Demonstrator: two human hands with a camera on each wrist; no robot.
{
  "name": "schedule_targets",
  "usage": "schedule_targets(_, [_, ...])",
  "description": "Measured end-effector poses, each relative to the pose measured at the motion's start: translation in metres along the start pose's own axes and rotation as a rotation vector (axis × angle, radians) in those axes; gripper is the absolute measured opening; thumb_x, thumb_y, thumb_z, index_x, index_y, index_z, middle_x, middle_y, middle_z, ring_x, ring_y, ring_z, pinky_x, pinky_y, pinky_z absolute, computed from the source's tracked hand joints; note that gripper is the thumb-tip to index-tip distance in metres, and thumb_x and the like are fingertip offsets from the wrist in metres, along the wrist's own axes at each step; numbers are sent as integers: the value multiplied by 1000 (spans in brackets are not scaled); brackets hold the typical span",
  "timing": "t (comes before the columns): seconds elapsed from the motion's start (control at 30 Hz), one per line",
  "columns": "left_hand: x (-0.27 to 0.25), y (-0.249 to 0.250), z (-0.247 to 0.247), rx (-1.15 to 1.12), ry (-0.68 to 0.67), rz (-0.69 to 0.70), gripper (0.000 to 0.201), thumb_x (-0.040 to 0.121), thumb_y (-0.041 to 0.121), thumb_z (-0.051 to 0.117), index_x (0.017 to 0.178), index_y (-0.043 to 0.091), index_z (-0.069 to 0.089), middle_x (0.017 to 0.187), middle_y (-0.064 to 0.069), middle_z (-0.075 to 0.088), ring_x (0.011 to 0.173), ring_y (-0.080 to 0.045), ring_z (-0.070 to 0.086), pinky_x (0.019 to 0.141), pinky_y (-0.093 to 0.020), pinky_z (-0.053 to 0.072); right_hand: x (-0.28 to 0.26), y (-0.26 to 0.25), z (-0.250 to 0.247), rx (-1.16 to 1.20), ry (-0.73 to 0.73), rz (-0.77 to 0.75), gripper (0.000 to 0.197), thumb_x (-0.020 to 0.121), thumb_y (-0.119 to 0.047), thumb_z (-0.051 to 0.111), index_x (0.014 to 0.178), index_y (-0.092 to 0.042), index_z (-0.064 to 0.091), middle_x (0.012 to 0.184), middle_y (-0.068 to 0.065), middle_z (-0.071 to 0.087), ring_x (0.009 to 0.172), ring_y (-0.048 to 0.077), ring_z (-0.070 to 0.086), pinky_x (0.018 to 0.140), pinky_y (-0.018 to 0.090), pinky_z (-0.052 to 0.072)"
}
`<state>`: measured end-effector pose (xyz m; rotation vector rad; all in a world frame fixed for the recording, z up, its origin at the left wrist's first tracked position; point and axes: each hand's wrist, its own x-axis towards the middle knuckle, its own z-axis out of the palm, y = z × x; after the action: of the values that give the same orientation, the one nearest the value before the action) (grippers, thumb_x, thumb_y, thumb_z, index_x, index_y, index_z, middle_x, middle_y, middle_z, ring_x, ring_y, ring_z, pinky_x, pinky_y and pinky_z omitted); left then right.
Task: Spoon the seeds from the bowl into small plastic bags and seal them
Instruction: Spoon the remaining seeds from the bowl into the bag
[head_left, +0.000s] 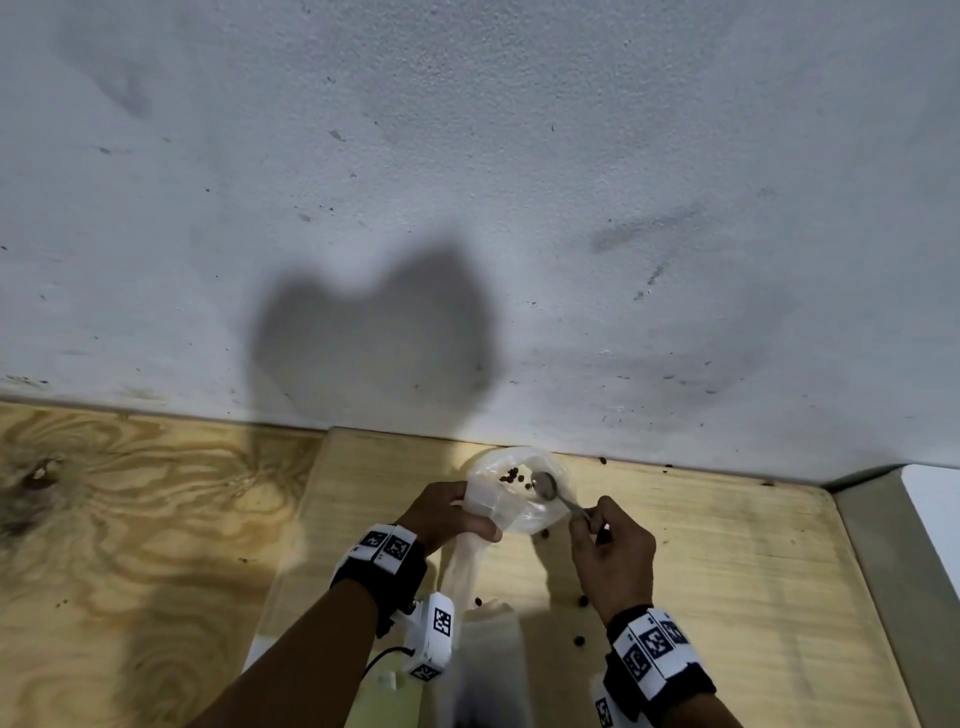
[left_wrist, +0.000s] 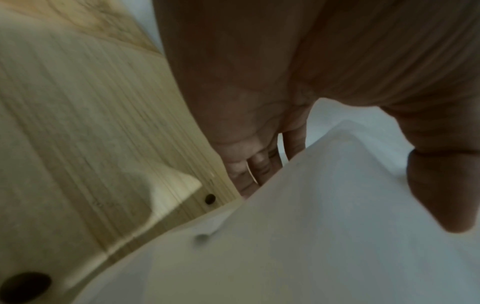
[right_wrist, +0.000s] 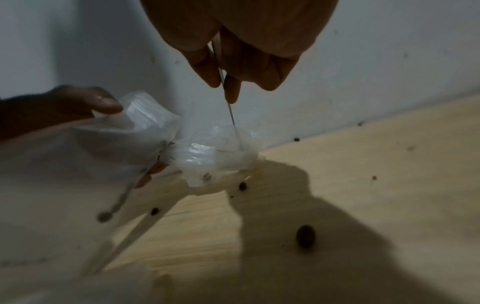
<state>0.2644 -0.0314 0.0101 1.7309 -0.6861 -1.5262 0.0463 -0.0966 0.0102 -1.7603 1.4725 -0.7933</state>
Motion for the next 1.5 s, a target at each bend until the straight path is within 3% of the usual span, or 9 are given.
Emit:
schedule_targets(0.3, [5,-6,0,84,-11,-18,69,37,28,86,105,20,73,97,-2,74,94,-23,68,82,-39,57,3,-7,1,104,94,123,34,81,-5,65,62,-12,38,46,-1,34,42,14,27,48,24,32])
schedule_targets(0.43, [5,-6,0,84,-34,-10,64,43,23,86,106,17,72,96,-1,75,93,-21,69,79,-35,55,6,-10,7,125,148,146,35,81,-5,65,63,-14,36,50,-3,33,43,11,25,47,25,31])
schedule_targets(0.6, [3,-6,-1,71,-62,-19,56,45,25,84,99,21,75,94,-1,76,94,-24,69,84,-37,55,7,-9,16,203,208,275,33,83,-4,69,65,-4,40,62,10,48,52,17,36,53,13,36])
schedule_targets(0.73, [3,-4,-3,35,-78,-17,48,48,20,83,96,19,77,93,-4,76,93,-26,68,82,-37,54,7,-3,20,267,204,364,38,82,-11,73,63,-10,40,72,19,61,62,23,46,61,28,40])
schedule_targets(0.87, [3,-1,-4,6,-81,-13,47,46,20,82,92,17,77,92,-7,75,89,-24,68,78,-35,54,5,8,27,363,139,521,47,76,-16,79,57,-18,36,61,5,43,60,22,37,64,33,38])
schedule_targets(1.07, [3,-4,-5,6,-119,-44,49,45,20,81,94,14,77,95,-9,75,94,-27,67,84,-39,51,9,17,29,538,78,721,50,72,-11,80,57,-21,33,59,4,28,49,16,24,47,30,24])
schedule_targets(1.2, [3,-5,-9,-9,-87,-31,56,43,22,81,99,13,75,98,-10,74,97,-31,66,87,-43,51,12,26,19,583,85,719,51,77,-9,77,56,-22,33,56,2,29,47,16,23,46,29,23])
schedule_targets(1.33, [2,-6,-11,-71,-52,-25,63,39,21,82,101,10,74,94,-10,73,88,-27,66,78,-37,53,10,30,3,600,84,660,53,78,-5,76,54,-23,32,53,2,31,47,15,22,46,27,23])
schedule_targets(1.5, [1,-7,-7,-98,-39,-30,58,38,22,82,95,12,76,90,-6,74,83,-23,65,72,-31,50,12,25,-12,575,83,569,36,82,0,70,64,-9,39,54,5,31,45,15,22,46,25,22])
